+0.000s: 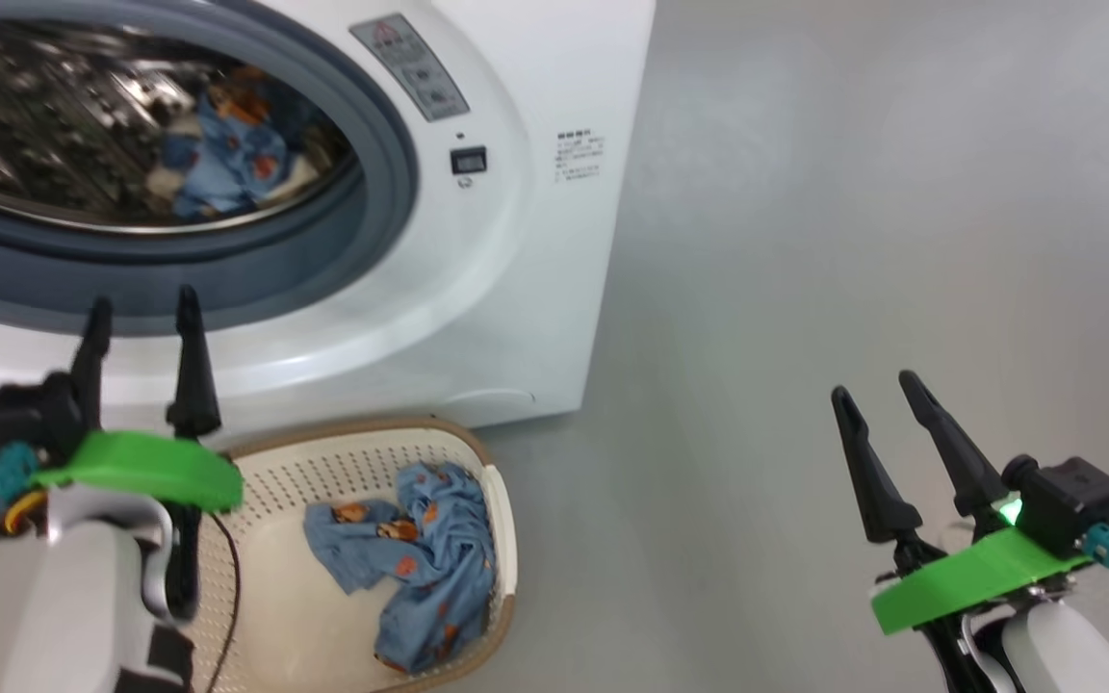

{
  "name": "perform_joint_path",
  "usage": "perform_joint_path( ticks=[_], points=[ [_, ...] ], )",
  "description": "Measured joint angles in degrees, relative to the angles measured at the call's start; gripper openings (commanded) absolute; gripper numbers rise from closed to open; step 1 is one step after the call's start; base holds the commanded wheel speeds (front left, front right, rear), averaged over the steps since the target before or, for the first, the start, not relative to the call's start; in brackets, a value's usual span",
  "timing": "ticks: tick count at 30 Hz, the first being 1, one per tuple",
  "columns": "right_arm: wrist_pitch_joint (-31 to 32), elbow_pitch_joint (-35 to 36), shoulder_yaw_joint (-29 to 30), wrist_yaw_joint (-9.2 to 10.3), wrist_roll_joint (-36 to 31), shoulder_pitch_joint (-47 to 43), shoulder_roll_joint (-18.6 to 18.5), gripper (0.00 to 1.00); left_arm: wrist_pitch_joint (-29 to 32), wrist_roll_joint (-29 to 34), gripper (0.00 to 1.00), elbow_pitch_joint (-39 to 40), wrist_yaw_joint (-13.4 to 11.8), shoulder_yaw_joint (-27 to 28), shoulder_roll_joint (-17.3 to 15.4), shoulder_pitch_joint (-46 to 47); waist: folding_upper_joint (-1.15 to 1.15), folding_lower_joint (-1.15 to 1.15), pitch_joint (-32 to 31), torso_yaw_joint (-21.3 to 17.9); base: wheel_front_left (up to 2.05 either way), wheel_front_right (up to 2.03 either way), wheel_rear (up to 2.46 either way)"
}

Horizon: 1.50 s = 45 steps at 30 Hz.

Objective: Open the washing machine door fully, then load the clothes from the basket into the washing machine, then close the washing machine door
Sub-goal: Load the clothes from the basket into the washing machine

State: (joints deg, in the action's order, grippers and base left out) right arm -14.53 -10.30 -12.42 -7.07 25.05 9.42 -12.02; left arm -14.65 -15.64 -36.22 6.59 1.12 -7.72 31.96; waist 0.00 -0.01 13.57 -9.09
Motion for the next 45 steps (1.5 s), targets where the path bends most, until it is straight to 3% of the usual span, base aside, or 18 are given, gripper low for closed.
perform_joint_path(
  ticks=[17, 28, 45],
  points=[
    [0.0, -0.1, 1.6, 0.0, 0.2, -4.9, -1.6, 1.0, 0.0, 2.5, 1.0, 7.9, 0.5, 3.0, 3.4, -13.9, 0.0, 0.0, -6.4, 3.8, 0.0, 0.0, 0.0],
    [0.0, 0.3, 2.8, 0.0, 0.2, -8.1, -1.9, 1.0, 0.0, 4.2, 1.0, 14.1, 0.6, 4.3, 3.8, -22.8, 0.0, 0.0, -9.1, 5.8, 0.0, 0.0, 0.0],
    [0.0, 0.7, 3.6, 0.0, 0.1, -10.0, -1.9, 1.0, 0.0, 4.3, 1.0, 19.2, 0.9, 5.3, 4.9, -28.9, 0.0, 0.01, -10.3, 5.8, 0.0, 0.0, 0.0]
  ],
)
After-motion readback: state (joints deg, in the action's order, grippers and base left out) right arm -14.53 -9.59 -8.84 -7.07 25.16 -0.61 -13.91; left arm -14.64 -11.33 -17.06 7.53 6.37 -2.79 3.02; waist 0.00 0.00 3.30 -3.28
